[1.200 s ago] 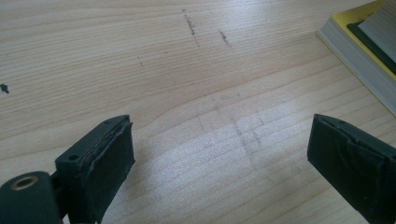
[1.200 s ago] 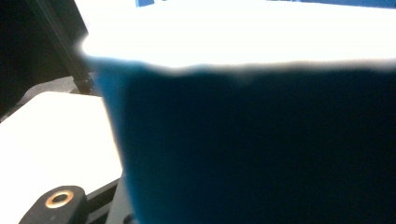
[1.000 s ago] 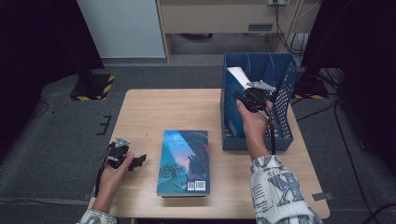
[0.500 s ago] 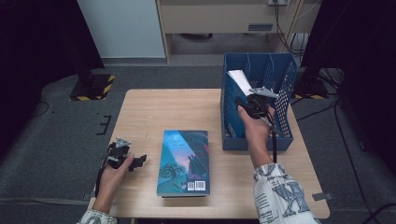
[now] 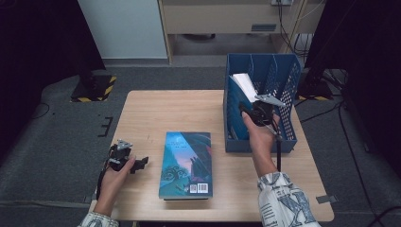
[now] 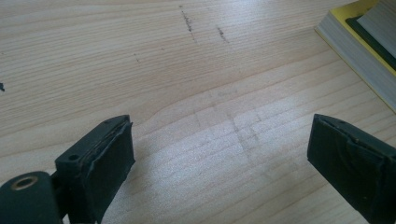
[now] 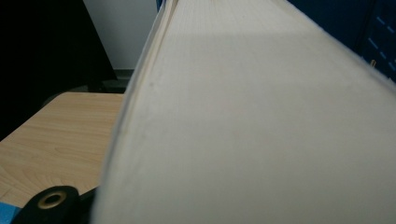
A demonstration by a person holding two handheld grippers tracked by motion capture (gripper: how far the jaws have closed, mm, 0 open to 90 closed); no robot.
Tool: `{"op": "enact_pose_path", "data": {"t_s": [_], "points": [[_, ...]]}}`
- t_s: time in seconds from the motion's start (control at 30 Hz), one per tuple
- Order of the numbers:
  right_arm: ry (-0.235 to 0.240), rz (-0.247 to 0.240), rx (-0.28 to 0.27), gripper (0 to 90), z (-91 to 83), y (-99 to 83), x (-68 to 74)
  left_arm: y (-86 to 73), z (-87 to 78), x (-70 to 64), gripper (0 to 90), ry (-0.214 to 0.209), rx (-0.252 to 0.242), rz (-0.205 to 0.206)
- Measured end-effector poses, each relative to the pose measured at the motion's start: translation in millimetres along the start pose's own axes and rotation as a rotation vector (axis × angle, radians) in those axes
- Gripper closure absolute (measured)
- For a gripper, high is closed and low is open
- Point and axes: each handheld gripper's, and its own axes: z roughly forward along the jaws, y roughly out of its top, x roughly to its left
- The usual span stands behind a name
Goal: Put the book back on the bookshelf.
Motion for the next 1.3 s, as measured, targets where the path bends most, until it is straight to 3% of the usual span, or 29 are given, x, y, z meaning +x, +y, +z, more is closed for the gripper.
{"op": "enact_pose_path", "data": {"t_s": [0.43,0.77,1.3], "points": [[0.019,0.013,-0.026,47.7,-6.0,-0.3,2.4,-0.2,-0.4,0.4,6.7,-0.001,-0.001,-0.002],[0.034,0.007,-0.081,47.0,-20.4,18.5,1.6,-0.2,-0.2,0.0,6.6,-0.001,0.0,-0.002],[0.018,0.007,-0.023,51.1,-12.9,23.4,4.7,-0.1,0.0,-0.1,6.6,-0.002,0.0,-0.002]]}}
